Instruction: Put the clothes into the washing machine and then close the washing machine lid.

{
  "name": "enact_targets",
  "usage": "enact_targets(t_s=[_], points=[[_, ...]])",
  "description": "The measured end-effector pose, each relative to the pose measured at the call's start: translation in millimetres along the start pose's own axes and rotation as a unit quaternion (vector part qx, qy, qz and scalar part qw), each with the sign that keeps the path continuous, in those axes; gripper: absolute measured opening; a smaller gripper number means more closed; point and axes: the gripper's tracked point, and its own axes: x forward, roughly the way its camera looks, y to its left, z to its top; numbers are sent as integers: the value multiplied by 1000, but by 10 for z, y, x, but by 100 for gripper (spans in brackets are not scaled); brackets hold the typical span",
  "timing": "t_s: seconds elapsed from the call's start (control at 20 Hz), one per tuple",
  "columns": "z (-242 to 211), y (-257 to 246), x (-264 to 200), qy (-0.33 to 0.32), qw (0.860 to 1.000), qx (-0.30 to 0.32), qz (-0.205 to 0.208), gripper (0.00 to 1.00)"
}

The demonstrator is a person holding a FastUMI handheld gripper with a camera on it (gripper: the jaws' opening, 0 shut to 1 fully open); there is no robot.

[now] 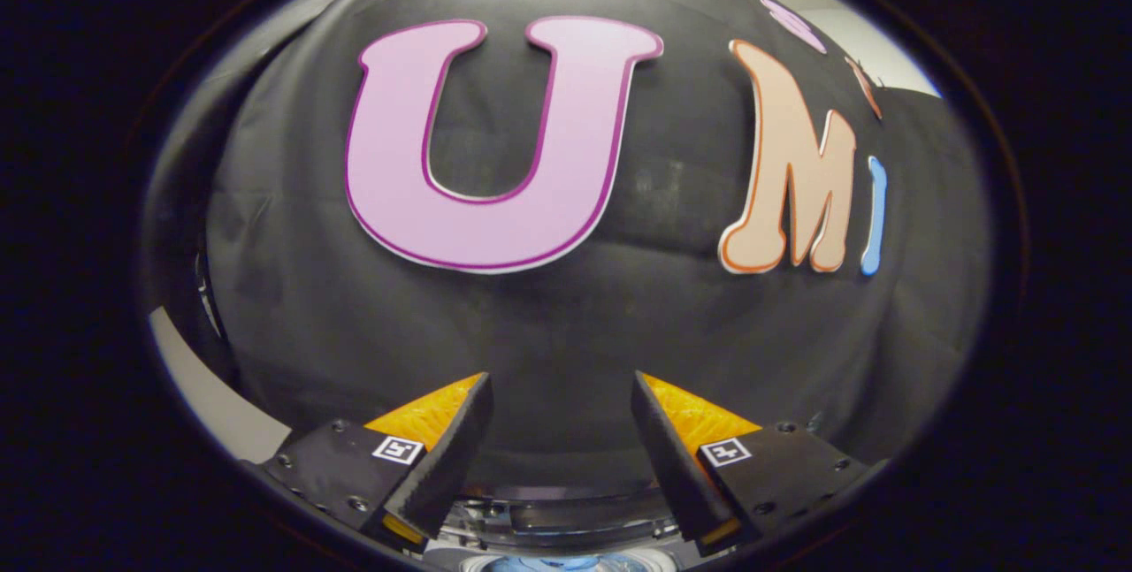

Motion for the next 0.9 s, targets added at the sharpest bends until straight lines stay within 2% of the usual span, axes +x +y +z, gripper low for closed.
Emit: enact_targets(t_s=[0.15, 0.3, 0.45, 0.9], points=[[-311, -43, -42, 43, 999, -8, 12, 98], [-356, -61, -112, 43, 998, 34, 21, 98], [-325, -81, -185, 31, 999, 29, 20, 98], [-601, -151, -915, 39, 998, 29, 32, 99]])
